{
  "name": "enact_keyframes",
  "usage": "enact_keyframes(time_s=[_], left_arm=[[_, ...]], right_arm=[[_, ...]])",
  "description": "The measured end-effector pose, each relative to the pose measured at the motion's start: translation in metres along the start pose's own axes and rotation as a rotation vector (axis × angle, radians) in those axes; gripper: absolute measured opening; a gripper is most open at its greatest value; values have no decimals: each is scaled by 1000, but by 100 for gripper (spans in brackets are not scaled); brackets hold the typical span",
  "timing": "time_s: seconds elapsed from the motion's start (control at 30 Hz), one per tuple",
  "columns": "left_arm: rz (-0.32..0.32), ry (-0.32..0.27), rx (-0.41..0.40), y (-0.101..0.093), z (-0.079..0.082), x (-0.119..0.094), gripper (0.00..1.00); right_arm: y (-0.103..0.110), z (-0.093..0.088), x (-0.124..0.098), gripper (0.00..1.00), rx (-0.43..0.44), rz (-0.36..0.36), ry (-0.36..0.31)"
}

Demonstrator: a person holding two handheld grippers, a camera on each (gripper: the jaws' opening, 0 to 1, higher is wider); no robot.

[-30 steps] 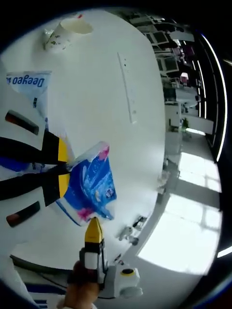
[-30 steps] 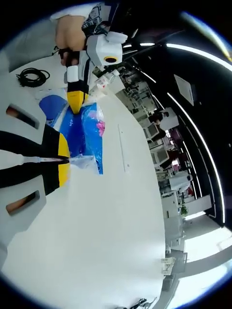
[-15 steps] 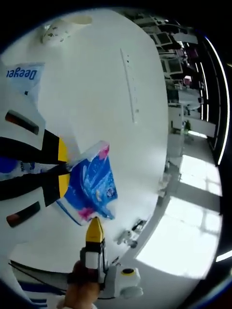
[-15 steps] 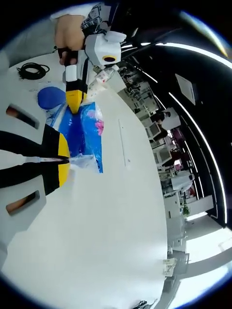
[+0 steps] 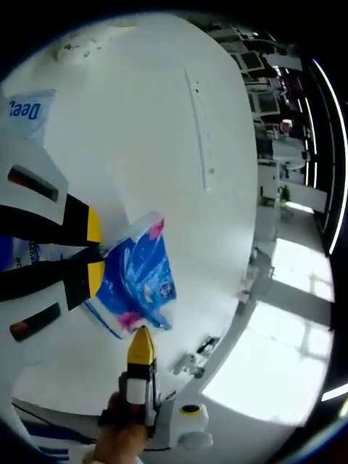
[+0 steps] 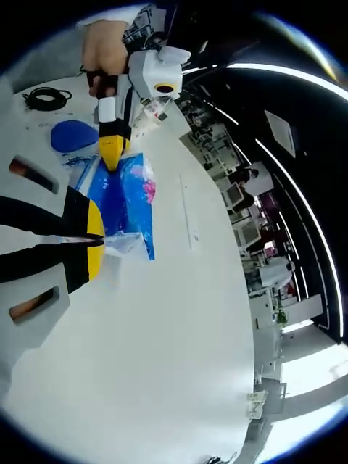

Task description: Arrange the tabletop items into an orderly group along one side of the table until the central work area is clear of visible clutter.

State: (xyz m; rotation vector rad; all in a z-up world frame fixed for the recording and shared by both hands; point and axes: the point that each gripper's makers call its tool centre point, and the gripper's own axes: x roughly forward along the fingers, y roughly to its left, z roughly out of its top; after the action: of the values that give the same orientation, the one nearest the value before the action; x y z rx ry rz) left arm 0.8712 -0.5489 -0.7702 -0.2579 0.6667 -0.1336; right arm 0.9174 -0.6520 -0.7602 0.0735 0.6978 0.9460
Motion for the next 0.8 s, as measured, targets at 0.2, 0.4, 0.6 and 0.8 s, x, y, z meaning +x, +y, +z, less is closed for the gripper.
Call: enact_keyframes(time_s=[0.2,0.4,0.6,0.8], left_arm=[[9,12,-3,3,-6,5,1],[1,30,0,4,-10,13,2],[12,41,-1,7,-12,21,2],[16,59,4,10,-19,28,1]], right_arm=[[-7,-5,9,0,1,-8,14],[-14,-11,13,0,-11,-19,39],[-20,-13,16,0,2,-25,42],[-26,-23,24,0,-6,-19,72]])
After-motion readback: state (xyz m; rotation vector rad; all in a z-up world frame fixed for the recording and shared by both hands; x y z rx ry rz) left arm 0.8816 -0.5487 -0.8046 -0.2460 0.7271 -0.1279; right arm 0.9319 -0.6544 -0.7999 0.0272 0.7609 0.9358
